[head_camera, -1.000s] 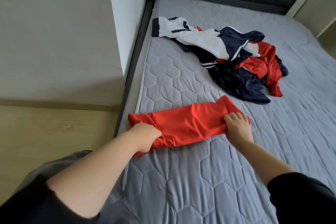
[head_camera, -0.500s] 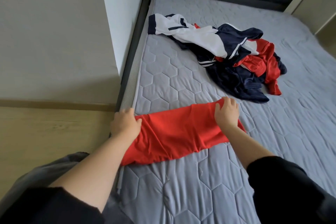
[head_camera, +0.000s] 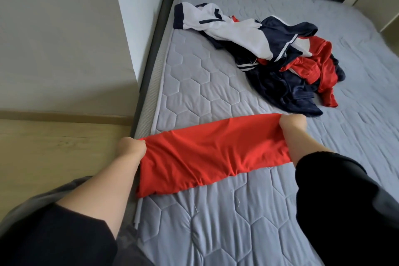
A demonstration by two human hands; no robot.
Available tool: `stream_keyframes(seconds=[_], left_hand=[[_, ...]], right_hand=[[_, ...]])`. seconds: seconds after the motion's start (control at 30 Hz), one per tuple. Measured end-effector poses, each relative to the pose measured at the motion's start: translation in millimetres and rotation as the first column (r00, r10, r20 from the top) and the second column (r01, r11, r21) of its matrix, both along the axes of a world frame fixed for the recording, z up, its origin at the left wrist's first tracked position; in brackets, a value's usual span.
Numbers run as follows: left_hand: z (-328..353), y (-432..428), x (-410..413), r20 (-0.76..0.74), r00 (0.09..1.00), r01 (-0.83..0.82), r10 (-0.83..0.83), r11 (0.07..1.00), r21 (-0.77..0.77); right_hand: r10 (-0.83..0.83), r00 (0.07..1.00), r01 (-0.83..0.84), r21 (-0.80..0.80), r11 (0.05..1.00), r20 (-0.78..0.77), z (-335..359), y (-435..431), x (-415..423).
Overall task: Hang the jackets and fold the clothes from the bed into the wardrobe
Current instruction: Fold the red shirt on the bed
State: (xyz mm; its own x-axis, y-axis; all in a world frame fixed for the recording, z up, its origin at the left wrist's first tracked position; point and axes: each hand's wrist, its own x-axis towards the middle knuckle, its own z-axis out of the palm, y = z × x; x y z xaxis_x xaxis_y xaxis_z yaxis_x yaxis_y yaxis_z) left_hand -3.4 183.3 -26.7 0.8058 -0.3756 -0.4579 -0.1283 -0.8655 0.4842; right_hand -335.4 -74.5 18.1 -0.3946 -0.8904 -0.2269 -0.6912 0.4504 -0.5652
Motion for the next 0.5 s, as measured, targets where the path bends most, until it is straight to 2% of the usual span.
stream_keyframes(seconds=[0.1, 0.2, 0.27, 0.33, 0.37, 0.4, 0.43, 0.5], left_hand=[[0.0, 1.9, -1.5, 0.029, 1.000, 0.007, -0.008, 0.999, 0.034], [-0.6, 5.9, 1.5, -0.007, 0.998, -0.063, 0.063, 0.997, 0.048], [4.6, 7.3, -0.9, 0.001, 0.999, -0.036, 0.036, 0.996, 0.086], [14.8, 6.1, -4.2, 0.189, 0.979, 0.063, -0.080, 0.994, 0.095], [19.3, 3.4, -5.1, 0.341, 0.929, 0.141, -0.147, 0.989, 0.042], [24.0, -1.1, -8.0, 0.496, 0.841, 0.274, -0.218, 0.961, -0.042], [29.8, -7.2, -14.3, 0.629, 0.720, 0.457, -0.292, 0.882, -0.113], [36.1, -20.5, -35.1, 0.789, 0.444, 0.784, -0.426, 0.611, -0.111]], right_hand=[[-0.034, 0.997, 0.030, -0.059, 0.998, -0.066, -3.9, 3.3, 2.0], [-0.108, 0.993, 0.103, -0.109, 0.989, -0.042, -4.2, 3.0, -0.6], [-0.052, 0.995, 0.045, -0.084, 0.995, -0.082, -2.8, 3.1, 1.3], [0.060, 0.981, -0.080, -0.101, 0.992, -0.186, -0.9, 5.5, 11.4], [0.122, 0.956, -0.167, -0.153, 0.974, -0.267, 0.2, 8.9, 19.0], [0.181, 0.923, -0.270, -0.235, 0.934, -0.338, 0.9, 13.9, 27.6], [0.250, 0.891, -0.384, -0.334, 0.861, -0.379, 0.7, 22.2, 36.9], [0.462, 0.801, -0.599, -0.489, 0.634, -0.381, -2.8, 48.4, 61.0]])
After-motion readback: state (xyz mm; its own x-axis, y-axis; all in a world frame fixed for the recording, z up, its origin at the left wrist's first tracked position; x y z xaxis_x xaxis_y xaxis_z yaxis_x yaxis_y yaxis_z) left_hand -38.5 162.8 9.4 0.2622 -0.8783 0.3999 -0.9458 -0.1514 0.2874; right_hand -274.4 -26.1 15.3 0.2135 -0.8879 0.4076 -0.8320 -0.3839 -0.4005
